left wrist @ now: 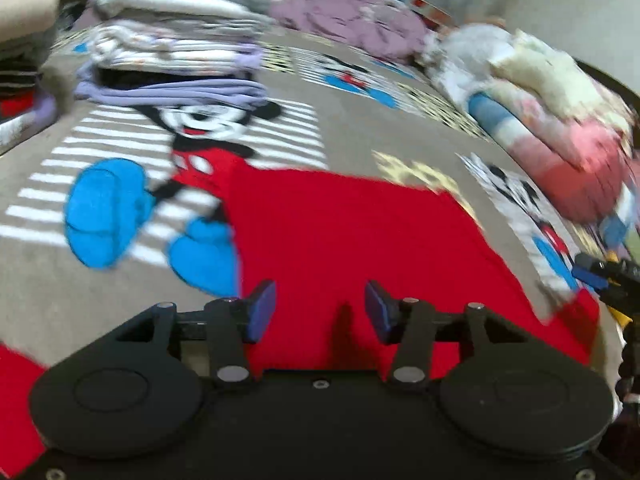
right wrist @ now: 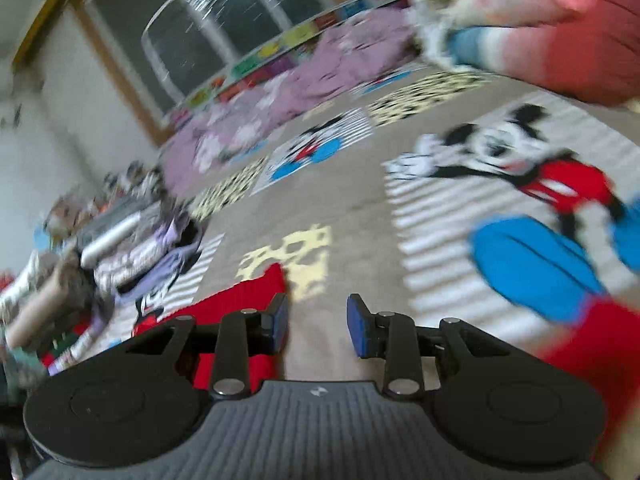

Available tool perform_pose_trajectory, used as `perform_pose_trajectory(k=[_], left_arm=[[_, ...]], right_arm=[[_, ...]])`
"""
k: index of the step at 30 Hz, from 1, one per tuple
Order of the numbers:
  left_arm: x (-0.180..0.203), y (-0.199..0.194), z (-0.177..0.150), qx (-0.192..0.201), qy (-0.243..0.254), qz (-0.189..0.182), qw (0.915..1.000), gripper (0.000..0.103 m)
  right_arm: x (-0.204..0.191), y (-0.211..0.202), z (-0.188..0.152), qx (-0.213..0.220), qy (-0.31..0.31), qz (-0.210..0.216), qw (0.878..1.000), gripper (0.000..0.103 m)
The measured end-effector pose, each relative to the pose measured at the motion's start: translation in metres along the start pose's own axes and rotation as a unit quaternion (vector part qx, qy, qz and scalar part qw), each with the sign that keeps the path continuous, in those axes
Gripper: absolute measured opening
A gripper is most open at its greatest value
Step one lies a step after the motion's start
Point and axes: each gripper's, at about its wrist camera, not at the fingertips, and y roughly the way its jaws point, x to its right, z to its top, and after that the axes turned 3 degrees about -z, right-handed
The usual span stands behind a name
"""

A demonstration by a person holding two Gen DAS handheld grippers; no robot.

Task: Fold clothes

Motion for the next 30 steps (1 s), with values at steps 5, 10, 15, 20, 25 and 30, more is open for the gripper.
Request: perform_pose_trajectory(k=[5, 10, 15, 20, 25, 30], left_arm=[[0.070, -0.005, -0.029, -0.014, 0.087, -0.026, 0.9958, 0.054], [0.155, 0.003, -0.054, -0.020, 0.208, -0.052, 0.9765, 0.059], [0.232, 0.030, -0.081, -0.028, 0.319, -0.055, 0.9456, 0.059], [0.293, 0.060, -0.106, -0.032, 0.401, -0.046, 0.9144, 0.059], [0.337, 0.086, -0.121, -0.020, 0.462, -0.023, 0.8865, 0.059], [0.364, 0.108, -0.128, -0.015, 0.499, 0.006, 0.8662, 0.059]], right_arm=[[0.047, -0.055, -0.043, 0.063, 0.096, -0.018, 0.993, 0.039], [0.081, -0.080, -0.071, 0.084, 0.151, -0.019, 0.985, 0.040], [0.113, -0.092, -0.074, 0.107, 0.202, -0.008, 0.973, 0.049], [0.147, -0.108, -0.075, 0.130, 0.276, 0.018, 0.952, 0.049], [0.163, -0.109, -0.072, 0.138, 0.293, 0.029, 0.946, 0.049], [0.180, -0.111, -0.074, 0.142, 0.328, 0.050, 0.933, 0.051]])
